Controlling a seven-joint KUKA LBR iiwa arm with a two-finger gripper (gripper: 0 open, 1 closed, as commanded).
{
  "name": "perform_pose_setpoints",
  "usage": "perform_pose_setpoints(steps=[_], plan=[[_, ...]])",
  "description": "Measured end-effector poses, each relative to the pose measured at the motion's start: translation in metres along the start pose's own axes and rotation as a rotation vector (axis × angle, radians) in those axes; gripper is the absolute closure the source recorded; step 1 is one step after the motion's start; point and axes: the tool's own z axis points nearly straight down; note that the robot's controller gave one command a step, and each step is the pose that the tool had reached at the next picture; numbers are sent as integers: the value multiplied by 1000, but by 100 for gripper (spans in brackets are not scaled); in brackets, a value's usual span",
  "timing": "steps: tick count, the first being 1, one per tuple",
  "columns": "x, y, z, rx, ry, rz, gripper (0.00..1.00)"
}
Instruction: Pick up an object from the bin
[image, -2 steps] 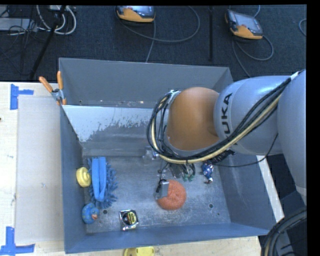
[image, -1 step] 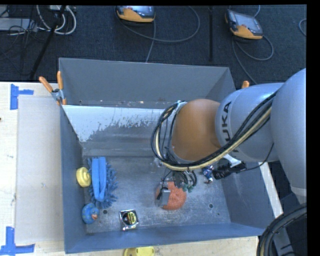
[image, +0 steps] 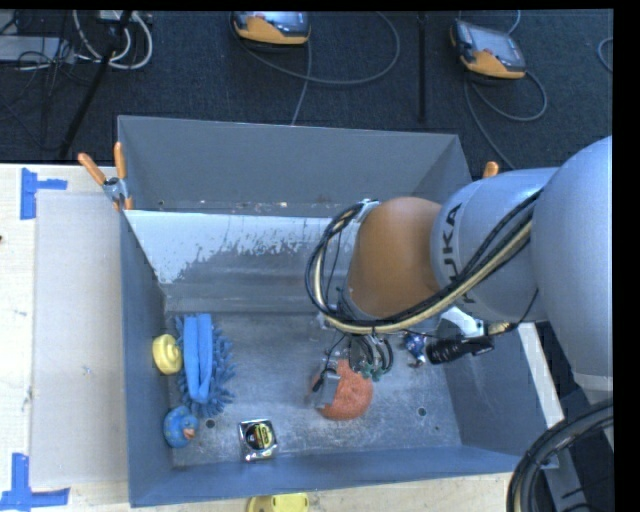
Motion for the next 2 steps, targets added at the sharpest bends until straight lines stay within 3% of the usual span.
perform_pose_setpoints(steps=[1,2], plan=[[-9,-21,11,0,1,-300,0],[18,-61,21,-1,2,-258,100]])
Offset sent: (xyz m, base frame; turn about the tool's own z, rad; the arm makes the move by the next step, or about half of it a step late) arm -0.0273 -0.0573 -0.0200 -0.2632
